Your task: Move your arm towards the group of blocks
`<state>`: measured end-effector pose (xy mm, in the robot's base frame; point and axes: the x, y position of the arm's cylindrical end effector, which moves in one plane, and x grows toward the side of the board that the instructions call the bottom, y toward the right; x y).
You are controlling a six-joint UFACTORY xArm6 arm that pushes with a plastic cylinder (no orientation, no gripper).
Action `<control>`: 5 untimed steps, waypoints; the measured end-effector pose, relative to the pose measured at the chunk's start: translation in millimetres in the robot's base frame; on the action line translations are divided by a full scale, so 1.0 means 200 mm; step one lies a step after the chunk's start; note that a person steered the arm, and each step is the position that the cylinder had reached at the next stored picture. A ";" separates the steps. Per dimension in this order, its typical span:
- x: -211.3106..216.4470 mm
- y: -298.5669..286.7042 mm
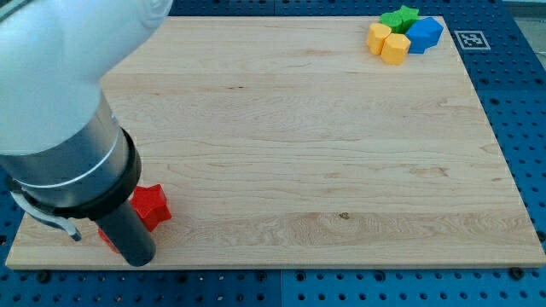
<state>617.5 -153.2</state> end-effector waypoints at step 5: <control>-0.07 0.96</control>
<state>603.4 39.7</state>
